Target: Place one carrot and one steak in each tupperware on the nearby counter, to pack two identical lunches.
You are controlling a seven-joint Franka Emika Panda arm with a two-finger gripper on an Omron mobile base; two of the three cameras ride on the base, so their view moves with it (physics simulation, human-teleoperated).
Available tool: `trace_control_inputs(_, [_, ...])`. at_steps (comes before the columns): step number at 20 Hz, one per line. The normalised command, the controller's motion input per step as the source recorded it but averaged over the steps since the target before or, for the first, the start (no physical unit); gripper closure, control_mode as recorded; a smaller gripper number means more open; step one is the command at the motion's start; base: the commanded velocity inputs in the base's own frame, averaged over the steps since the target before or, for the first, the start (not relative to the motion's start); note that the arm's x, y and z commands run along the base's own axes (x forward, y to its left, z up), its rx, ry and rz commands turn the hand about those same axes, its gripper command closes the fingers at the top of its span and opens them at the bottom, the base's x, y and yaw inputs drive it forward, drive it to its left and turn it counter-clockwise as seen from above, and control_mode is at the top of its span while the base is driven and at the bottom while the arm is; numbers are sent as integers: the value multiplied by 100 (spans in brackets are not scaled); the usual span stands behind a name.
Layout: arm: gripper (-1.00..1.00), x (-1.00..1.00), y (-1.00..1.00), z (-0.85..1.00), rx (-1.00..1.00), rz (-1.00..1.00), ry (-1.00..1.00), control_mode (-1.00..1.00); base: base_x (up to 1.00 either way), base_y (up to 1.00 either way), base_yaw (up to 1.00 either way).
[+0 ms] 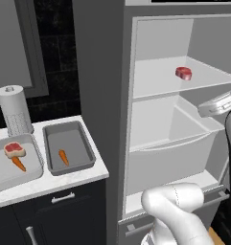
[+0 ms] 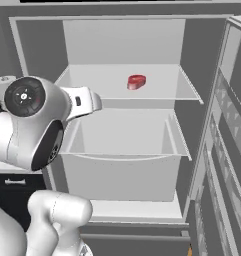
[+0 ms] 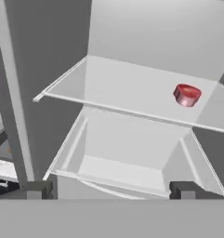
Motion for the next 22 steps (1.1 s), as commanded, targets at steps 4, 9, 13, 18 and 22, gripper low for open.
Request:
trace_control_inputs(4, [-100, 38, -34, 24, 0, -6, -13, -100, 0, 0, 0])
trace_control_inputs(9, [-100, 60, -29, 6, 0, -16, -2, -100, 0, 0, 0])
trace_control_inputs(13, [-100, 70, -3, 0, 0, -27, 12, -100, 0, 0, 0])
trace_control_inputs(18, [-100, 65, -19, 0, 3, -16, 7, -100, 0, 0, 0])
trace_control_inputs(22, [-100, 47, -57, -7, 6, -5, 6, -100, 0, 0, 0])
